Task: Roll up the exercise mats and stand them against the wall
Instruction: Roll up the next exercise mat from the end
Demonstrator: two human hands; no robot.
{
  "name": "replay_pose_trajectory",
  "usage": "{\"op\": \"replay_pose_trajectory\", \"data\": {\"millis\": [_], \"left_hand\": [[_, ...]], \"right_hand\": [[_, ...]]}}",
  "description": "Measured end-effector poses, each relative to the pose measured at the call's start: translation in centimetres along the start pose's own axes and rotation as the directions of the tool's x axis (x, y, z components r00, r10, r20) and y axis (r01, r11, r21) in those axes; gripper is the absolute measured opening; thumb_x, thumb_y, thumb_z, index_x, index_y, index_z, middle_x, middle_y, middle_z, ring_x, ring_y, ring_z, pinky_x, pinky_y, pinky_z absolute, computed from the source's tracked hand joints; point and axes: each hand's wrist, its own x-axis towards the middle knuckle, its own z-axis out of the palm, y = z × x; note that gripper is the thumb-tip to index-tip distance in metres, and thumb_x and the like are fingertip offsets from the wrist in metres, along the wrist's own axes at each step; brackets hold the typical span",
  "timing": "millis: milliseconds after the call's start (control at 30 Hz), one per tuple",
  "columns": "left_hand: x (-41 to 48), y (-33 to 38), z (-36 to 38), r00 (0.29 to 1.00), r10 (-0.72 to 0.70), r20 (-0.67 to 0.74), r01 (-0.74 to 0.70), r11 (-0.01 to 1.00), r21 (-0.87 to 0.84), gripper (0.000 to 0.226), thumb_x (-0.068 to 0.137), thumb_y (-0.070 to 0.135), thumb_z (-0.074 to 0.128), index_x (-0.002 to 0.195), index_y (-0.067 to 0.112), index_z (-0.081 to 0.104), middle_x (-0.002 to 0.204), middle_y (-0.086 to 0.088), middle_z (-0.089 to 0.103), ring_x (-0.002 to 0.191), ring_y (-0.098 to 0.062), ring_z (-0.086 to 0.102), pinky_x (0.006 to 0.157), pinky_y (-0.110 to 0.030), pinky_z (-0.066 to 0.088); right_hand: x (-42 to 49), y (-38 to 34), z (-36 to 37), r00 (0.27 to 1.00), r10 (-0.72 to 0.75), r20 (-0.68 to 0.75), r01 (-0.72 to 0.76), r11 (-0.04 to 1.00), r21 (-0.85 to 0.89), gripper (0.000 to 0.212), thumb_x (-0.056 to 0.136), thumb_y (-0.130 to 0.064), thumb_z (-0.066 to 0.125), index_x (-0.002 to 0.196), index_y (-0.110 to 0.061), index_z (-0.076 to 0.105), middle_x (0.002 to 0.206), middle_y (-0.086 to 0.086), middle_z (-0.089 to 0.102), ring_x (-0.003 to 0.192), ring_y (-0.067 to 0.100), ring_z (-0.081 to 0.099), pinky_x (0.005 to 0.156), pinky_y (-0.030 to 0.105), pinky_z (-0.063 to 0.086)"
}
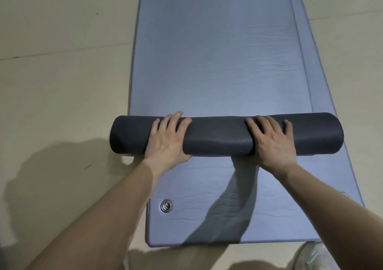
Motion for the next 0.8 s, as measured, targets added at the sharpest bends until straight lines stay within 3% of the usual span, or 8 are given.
{"op": "replay_pose_trajectory", "data": {"millis": [133, 333, 400, 467, 567, 633, 700, 800], "left_hand": [[-1.3, 0.3, -2.0, 0.999, -0.037, 0.02, 0.04, 0.988, -0.152, 0.093, 0.054, 0.06, 0.084, 0.136, 0.029, 0.054, 0.132, 0.004, 0.057, 0.123, -0.023, 0.054, 0.113, -0.04, 0.03], [-5.7, 1.7, -5.4, 0.878, -0.016, 0.479, 0.132, 0.969, -0.209, 0.089, 0.053, 0.068, 0.083, 0.133, 0.043, 0.051, 0.125, 0.015, 0.062, 0.11, -0.016, 0.059, 0.086, -0.034, 0.048], [-5.7, 1.3, -6.0, 0.796, -0.009, 0.605, 0.181, 0.958, -0.224, 0.09, 0.048, 0.068, 0.085, 0.13, 0.045, 0.056, 0.12, 0.019, 0.064, 0.11, -0.016, 0.06, 0.088, -0.034, 0.049], [-4.5, 0.6, -6.7, 0.748, -0.009, 0.664, 0.261, 0.924, -0.281, 0.092, 0.043, 0.068, 0.086, 0.129, 0.047, 0.06, 0.119, 0.02, 0.067, 0.109, -0.014, 0.062, 0.095, -0.036, 0.051], [-3.5, 0.5, -6.9, 0.793, -0.066, 0.606, 0.317, 0.894, -0.318, 0.084, 0.051, 0.063, 0.089, 0.128, 0.042, 0.064, 0.125, 0.014, 0.068, 0.112, -0.016, 0.062, 0.1, -0.038, 0.05], [-5.1, 1.6, -6.3, 0.948, -0.178, 0.265, 0.242, 0.942, -0.233, 0.059, 0.073, 0.059, 0.079, 0.124, 0.034, 0.066, 0.125, 0.009, 0.066, 0.117, -0.023, 0.06, 0.102, -0.04, 0.045], [-7.7, 3.1, -4.9, 0.988, -0.151, -0.038, 0.146, 0.984, -0.099, 0.061, 0.085, 0.055, 0.069, 0.136, 0.024, 0.058, 0.143, -0.002, 0.056, 0.133, -0.035, 0.049, 0.111, -0.048, 0.036], [-6.9, 3.1, -2.7, 0.968, -0.105, 0.23, 0.096, 0.994, 0.051, 0.123, 0.072, 0.078, 0.066, 0.162, 0.021, 0.005, 0.17, -0.008, 0.002, 0.156, -0.036, 0.0, 0.124, -0.053, 0.005]], "right_hand": [[0.0, 0.2, -2.9, 0.985, -0.019, 0.172, 0.021, 1.0, -0.009, 0.091, 0.064, -0.05, 0.08, 0.143, -0.033, 0.04, 0.131, 0.002, 0.059, 0.12, 0.03, 0.056, 0.103, 0.055, 0.038], [-4.6, -0.3, -6.7, 0.849, -0.138, 0.51, 0.081, 0.988, 0.133, 0.085, 0.064, -0.048, 0.08, 0.14, -0.043, 0.044, 0.121, -0.01, 0.061, 0.111, 0.02, 0.061, 0.095, 0.041, 0.05], [-6.5, -0.6, -6.8, 0.858, -0.119, 0.5, 0.048, 0.987, 0.152, 0.101, 0.067, -0.049, 0.084, 0.153, -0.039, 0.033, 0.135, -0.005, 0.058, 0.126, 0.024, 0.056, 0.115, 0.05, 0.038], [-9.4, -1.8, -5.6, 0.951, -0.084, 0.298, 0.062, 0.995, 0.084, 0.119, 0.065, -0.057, 0.089, 0.16, -0.028, 0.023, 0.148, 0.007, 0.05, 0.138, 0.031, 0.047, 0.122, 0.056, 0.019], [-11.4, -3.2, -4.0, 0.96, -0.111, 0.258, 0.091, 0.992, 0.089, 0.151, 0.046, -0.085, 0.08, 0.163, -0.022, 0.009, 0.162, 0.022, 0.032, 0.15, 0.045, 0.03, 0.119, 0.062, 0.008], [-8.2, -2.3, -4.3, 0.931, -0.117, 0.346, 0.067, 0.986, 0.151, 0.148, 0.054, -0.095, 0.067, 0.162, -0.029, -0.011, 0.171, 0.017, 0.009, 0.158, 0.04, 0.005, 0.122, 0.063, 0.0], [-3.6, -1.6, -5.6, 0.923, -0.094, 0.373, 0.039, 0.987, 0.153, 0.143, 0.058, -0.096, 0.061, 0.162, -0.031, -0.013, 0.171, 0.011, 0.0, 0.159, 0.035, -0.005, 0.122, 0.064, -0.003], [-0.3, -1.6, -5.7, 0.959, -0.071, 0.274, 0.036, 0.991, 0.132, 0.128, 0.063, -0.092, 0.062, 0.162, -0.027, 0.013, 0.168, 0.013, 0.017, 0.157, 0.036, 0.009, 0.122, 0.065, 0.006]]}}
